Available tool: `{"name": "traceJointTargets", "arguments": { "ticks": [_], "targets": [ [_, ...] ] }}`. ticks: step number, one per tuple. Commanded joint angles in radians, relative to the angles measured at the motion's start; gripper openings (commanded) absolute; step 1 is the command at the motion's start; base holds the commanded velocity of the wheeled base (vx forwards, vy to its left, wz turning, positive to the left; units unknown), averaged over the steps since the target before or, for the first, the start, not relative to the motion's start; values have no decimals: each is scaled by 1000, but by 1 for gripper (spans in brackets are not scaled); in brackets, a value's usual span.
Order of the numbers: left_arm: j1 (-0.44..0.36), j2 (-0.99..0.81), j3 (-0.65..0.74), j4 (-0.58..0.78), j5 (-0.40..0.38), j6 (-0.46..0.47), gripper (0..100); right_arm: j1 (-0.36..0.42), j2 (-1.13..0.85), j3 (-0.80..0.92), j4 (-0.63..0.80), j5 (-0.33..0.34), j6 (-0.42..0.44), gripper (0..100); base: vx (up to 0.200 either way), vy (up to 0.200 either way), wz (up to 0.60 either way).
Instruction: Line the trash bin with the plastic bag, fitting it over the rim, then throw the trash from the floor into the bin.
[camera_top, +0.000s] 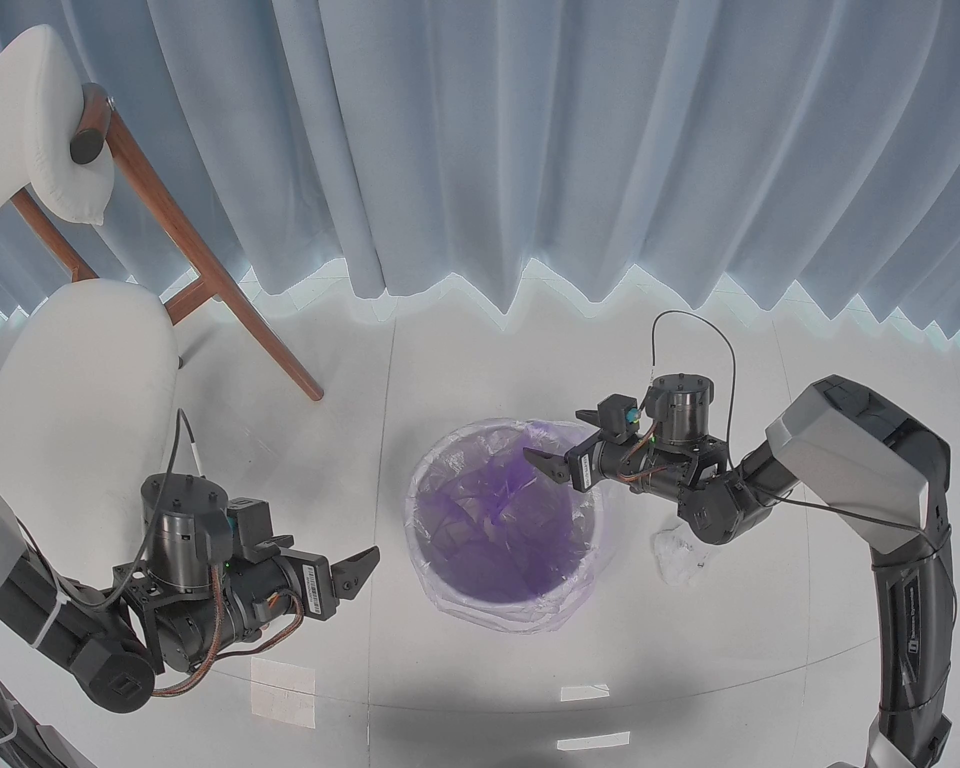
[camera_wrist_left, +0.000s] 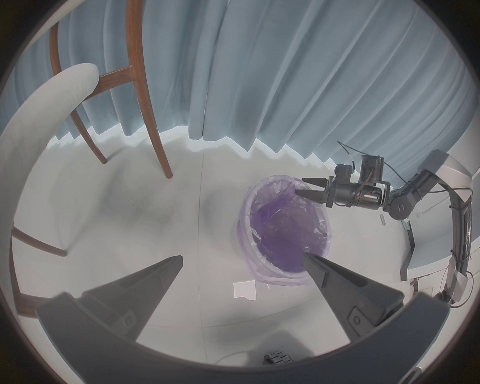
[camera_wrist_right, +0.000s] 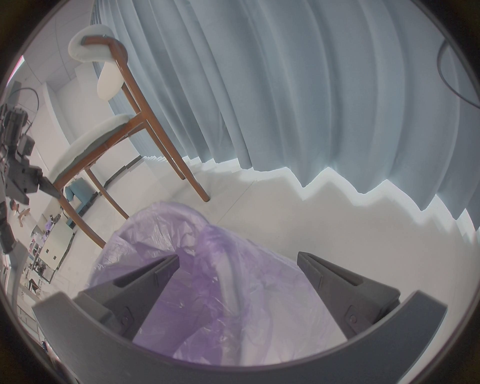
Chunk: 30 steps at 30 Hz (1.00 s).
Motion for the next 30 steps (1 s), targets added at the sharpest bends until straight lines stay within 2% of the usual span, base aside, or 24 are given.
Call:
{"name": "traceJointTargets", "arguments": {
  "ticks": [1, 5, 11, 15, 21, 23, 24, 26, 30],
  "targets": [
    [10, 31, 3, 6, -6, -8, 100, -29, -103, 67, -4, 2, 8, 100, 0, 0, 0],
    [5, 79, 12, 46, -3, -66, 100, -75, -189, 155, -31, 2, 44, 100, 0, 0, 0],
    [-23, 237, 69, 0, 9, -152, 100, -142, -338, 369, -123, -8, 209, 100, 0, 0, 0],
    [-43, 376, 48, -141, 17, -186, 100, -173, -419, 478, -180, -35, 268, 100, 0, 0, 0],
    [-98, 640, 32, -454, 104, -178, 100, -204, -500, 550, -238, -89, 312, 100, 0, 0, 0],
    [-101, 672, 34, -505, 112, -175, 100, -205, -513, 560, -238, -92, 321, 100, 0, 0, 0],
    [-105, 737, 37, -603, 118, -135, 100, -211, -537, 581, -238, -98, 338, 100, 0, 0, 0],
    [-98, 787, 29, -644, 124, -90, 100, -211, -550, 596, -240, -103, 343, 100, 0, 0, 0],
    [-96, 801, -1, -640, 135, -83, 100, -213, -570, 619, -241, -106, 346, 100, 0, 0, 0]
  ]
}}
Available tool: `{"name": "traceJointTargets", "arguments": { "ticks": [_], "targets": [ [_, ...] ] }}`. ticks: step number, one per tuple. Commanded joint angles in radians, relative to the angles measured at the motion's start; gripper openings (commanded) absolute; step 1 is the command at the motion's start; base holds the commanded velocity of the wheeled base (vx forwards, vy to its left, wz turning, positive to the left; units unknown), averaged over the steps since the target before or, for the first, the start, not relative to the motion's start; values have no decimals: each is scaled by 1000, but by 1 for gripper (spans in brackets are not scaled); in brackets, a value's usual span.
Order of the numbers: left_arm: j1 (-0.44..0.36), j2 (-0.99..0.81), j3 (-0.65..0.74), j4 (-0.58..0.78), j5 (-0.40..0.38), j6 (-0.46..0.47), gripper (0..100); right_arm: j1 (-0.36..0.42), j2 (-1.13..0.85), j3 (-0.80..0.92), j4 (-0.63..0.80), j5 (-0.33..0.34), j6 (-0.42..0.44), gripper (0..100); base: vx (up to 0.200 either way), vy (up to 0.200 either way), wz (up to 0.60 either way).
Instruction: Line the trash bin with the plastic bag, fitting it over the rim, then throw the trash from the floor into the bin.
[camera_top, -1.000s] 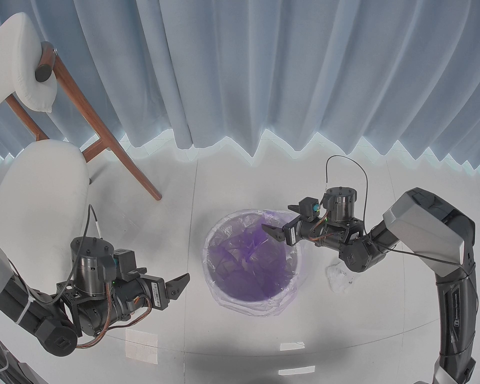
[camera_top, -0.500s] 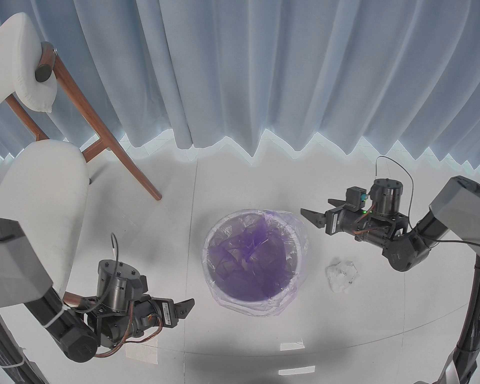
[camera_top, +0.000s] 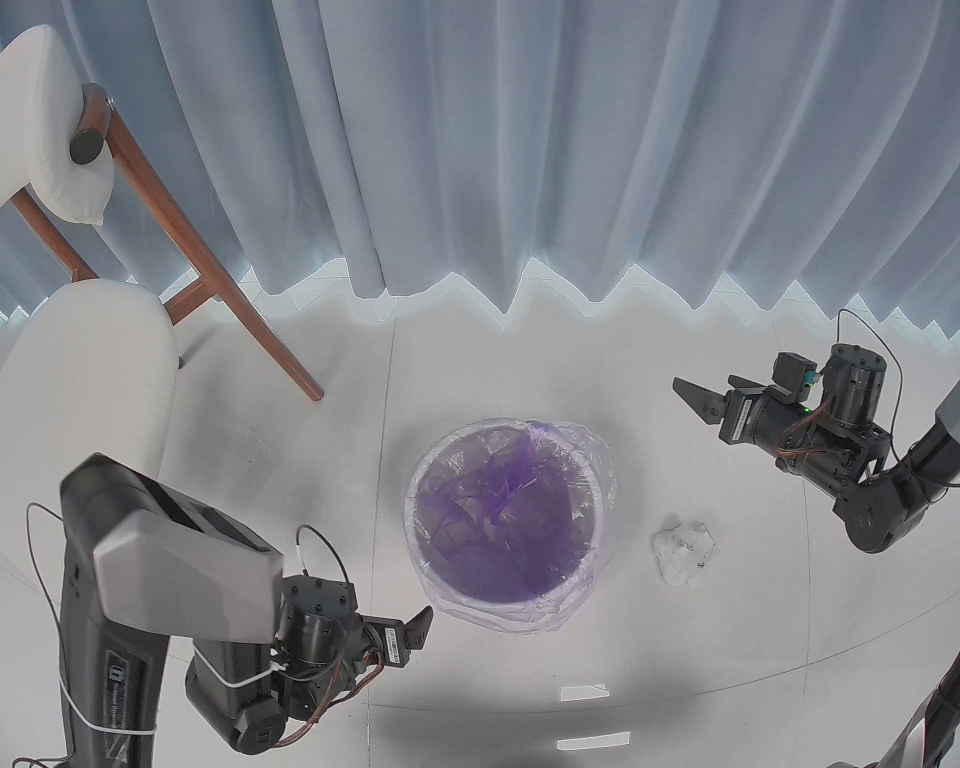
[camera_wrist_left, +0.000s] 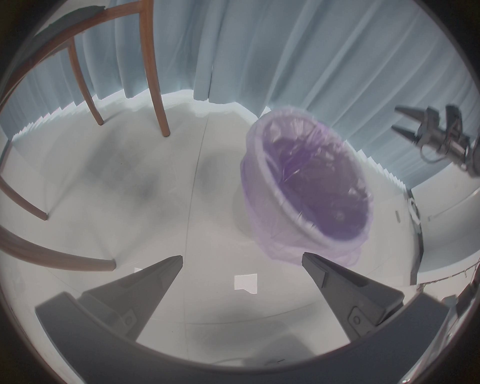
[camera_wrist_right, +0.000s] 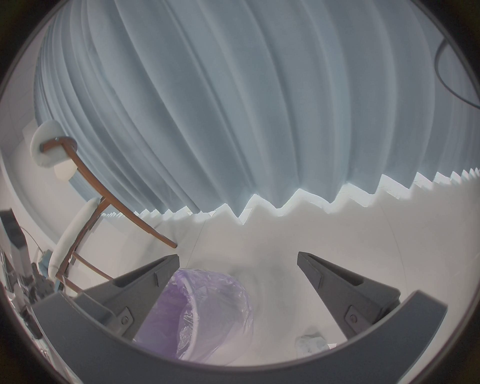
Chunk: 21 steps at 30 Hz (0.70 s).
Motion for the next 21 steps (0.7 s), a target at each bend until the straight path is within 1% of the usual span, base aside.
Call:
{"name": "traceJointTargets", "arguments": {
  "ticks": [1, 4, 8, 13, 21],
  "targets": [
    [-8, 154, -36, -30, 20, 26, 100, -15, -85, 57, -12, -11, 16, 100, 0, 0, 0],
    [1, 160, -59, -30, 21, 27, 100, -14, -82, 62, -28, -12, 16, 100, 0, 0, 0],
    [22, 162, -125, -30, 32, 27, 100, -14, -75, 90, -66, -12, 12, 100, 0, 0, 0],
    [15, 159, -163, -30, 26, 29, 100, -15, -76, 107, -81, -12, 12, 100, 0, 0, 0],
    [10, 151, -174, -32, 24, 27, 100, -15, -78, 137, -87, -12, 14, 100, 0, 0, 0]
  ]
}}
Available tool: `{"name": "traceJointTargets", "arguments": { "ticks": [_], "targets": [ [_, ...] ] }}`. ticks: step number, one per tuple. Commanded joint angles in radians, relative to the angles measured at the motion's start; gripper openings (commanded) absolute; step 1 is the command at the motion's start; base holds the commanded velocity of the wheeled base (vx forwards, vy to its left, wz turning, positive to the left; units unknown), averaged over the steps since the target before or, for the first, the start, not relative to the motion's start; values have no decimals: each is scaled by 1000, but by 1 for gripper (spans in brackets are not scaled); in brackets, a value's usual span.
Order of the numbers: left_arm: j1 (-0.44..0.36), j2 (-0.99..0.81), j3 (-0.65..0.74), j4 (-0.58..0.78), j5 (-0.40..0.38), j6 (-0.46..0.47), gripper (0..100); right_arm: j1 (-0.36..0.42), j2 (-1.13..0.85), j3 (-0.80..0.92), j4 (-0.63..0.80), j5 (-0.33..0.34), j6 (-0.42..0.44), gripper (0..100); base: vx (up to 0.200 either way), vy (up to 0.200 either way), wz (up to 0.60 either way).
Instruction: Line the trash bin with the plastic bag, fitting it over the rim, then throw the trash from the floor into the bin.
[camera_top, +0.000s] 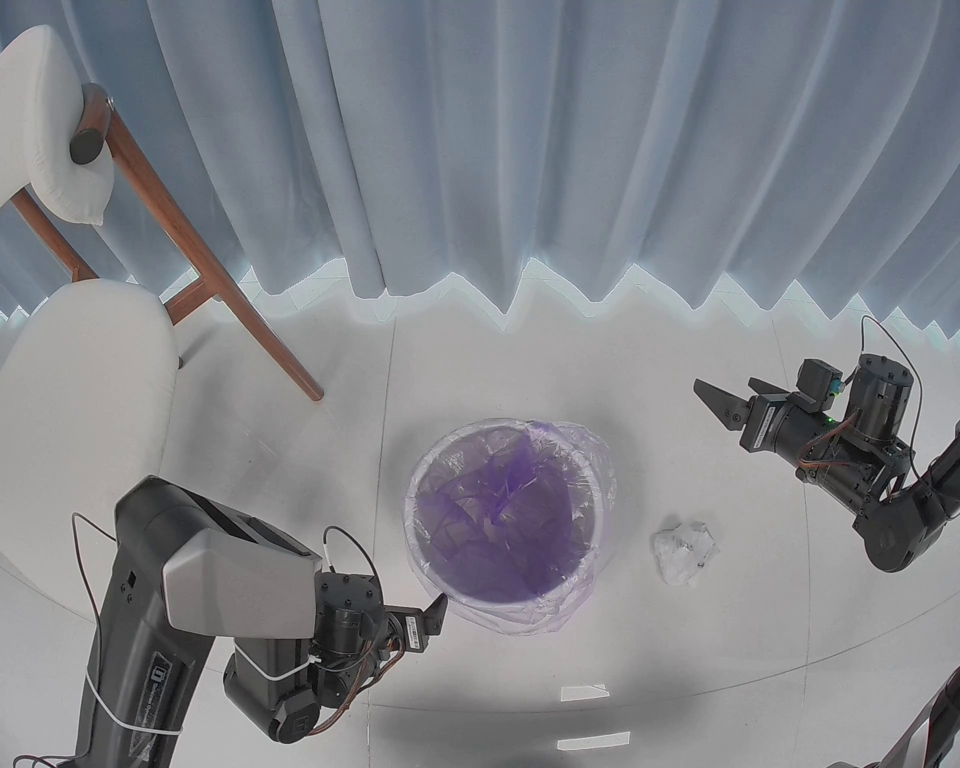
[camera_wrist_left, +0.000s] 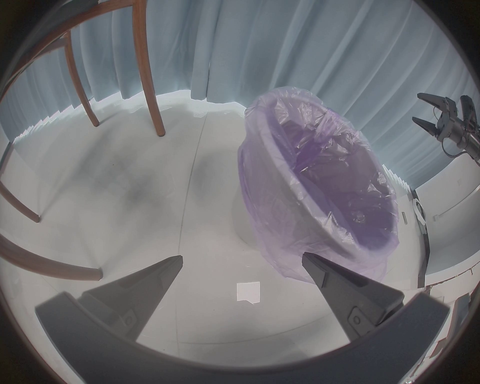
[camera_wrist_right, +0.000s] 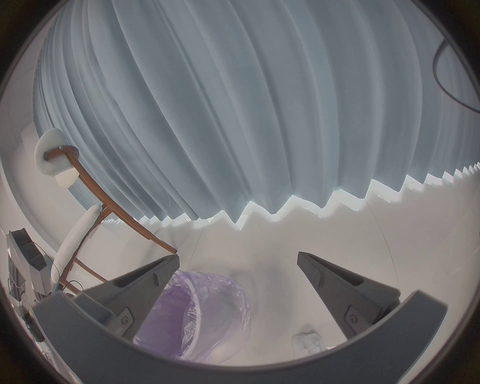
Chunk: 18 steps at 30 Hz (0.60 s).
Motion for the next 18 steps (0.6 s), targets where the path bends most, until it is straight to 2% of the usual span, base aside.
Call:
{"name": "traceJointTargets", "arguments": {
  "ticks": [1, 6, 10, 18],
  "targets": [
    [-2, -8, -3, 0, 0, 0, 100, 1, 0, 23, -14, 0, 0, 100, 0, 0, 0],
    [-19, -52, 39, 0, -37, 0, 100, 1, 7, 51, -64, 0, 0, 100, 0, 0, 0],
    [-36, -77, 63, 0, -36, -3, 100, 1, 9, 69, -66, 2, 0, 100, 0, 0, 0],
    [-26, -16, 5, 0, -20, 3, 100, 4, 7, 88, -80, 2, -1, 100, 0, 0, 0]
  ]
}}
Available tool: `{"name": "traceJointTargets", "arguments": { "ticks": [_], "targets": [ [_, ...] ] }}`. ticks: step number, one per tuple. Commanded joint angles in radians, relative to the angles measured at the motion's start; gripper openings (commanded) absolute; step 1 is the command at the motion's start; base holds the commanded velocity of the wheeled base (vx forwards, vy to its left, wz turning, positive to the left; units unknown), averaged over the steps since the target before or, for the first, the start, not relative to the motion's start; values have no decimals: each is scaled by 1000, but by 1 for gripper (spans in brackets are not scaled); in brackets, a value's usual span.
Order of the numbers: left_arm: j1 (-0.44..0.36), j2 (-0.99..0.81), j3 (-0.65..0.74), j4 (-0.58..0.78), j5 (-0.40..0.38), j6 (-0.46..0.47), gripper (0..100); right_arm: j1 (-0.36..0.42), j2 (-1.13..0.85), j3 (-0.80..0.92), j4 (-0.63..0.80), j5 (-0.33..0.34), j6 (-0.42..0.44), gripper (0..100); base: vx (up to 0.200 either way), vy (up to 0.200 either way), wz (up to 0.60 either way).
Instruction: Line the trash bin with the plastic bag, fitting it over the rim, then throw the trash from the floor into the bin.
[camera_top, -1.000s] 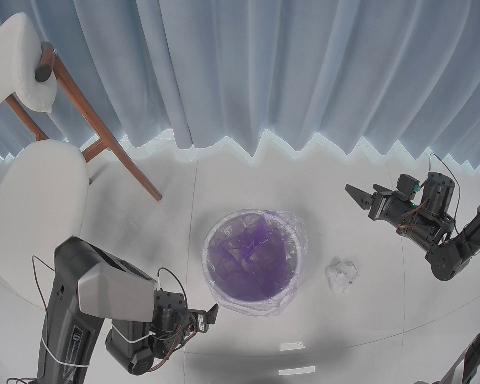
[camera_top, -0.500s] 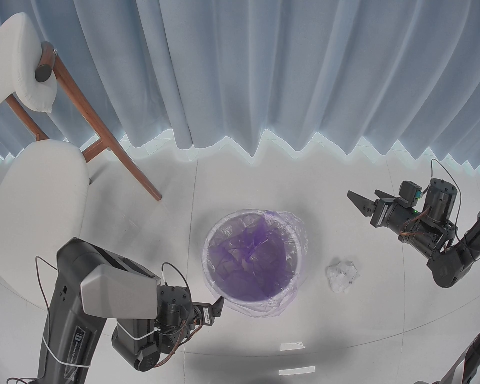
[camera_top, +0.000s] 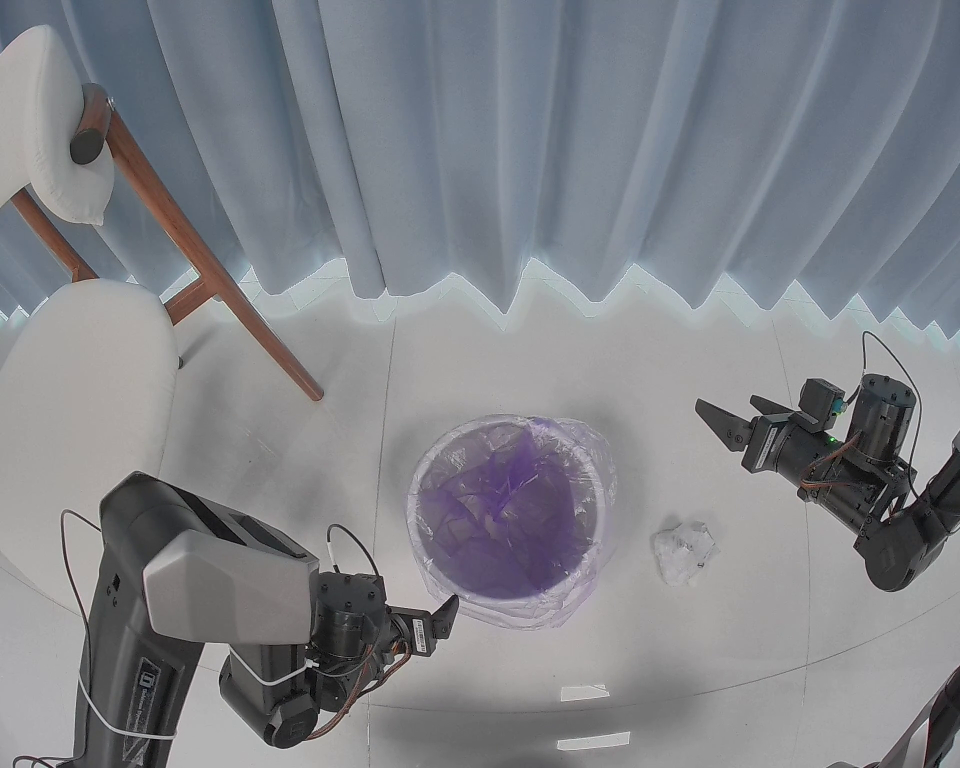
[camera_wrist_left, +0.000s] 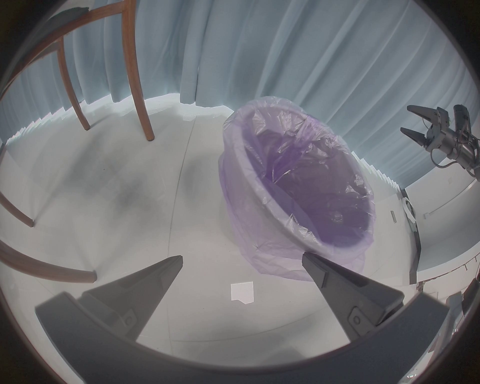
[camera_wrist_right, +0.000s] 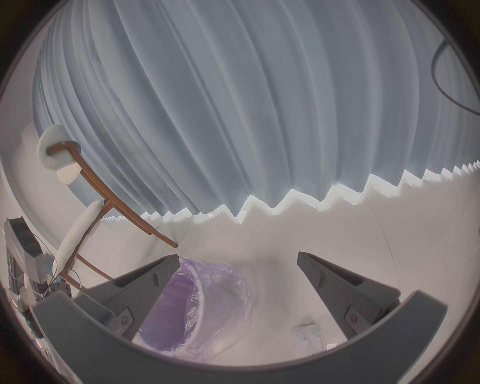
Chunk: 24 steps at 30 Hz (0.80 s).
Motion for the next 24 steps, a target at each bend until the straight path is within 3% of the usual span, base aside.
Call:
{"name": "traceJointTargets", "arguments": {
  "ticks": [1, 11, 12, 24],
  "targets": [
    [7, 45, -37, 0, 12, 3, 100, 1, 5, 5, -15, 1, 0, 100, 0, 0, 0],
    [13, 108, -113, 0, 23, 3, 100, 2, 25, 59, -81, 1, -1, 100, 0, 0, 0],
    [15, 116, -121, 0, 28, 4, 0, 2, 30, 62, -94, 1, -1, 100, 0, 0, 0],
    [42, 165, -196, 17, 23, 29, 0, 2, 34, 128, -159, -1, -1, 100, 0, 0, 0]
  ]
}}
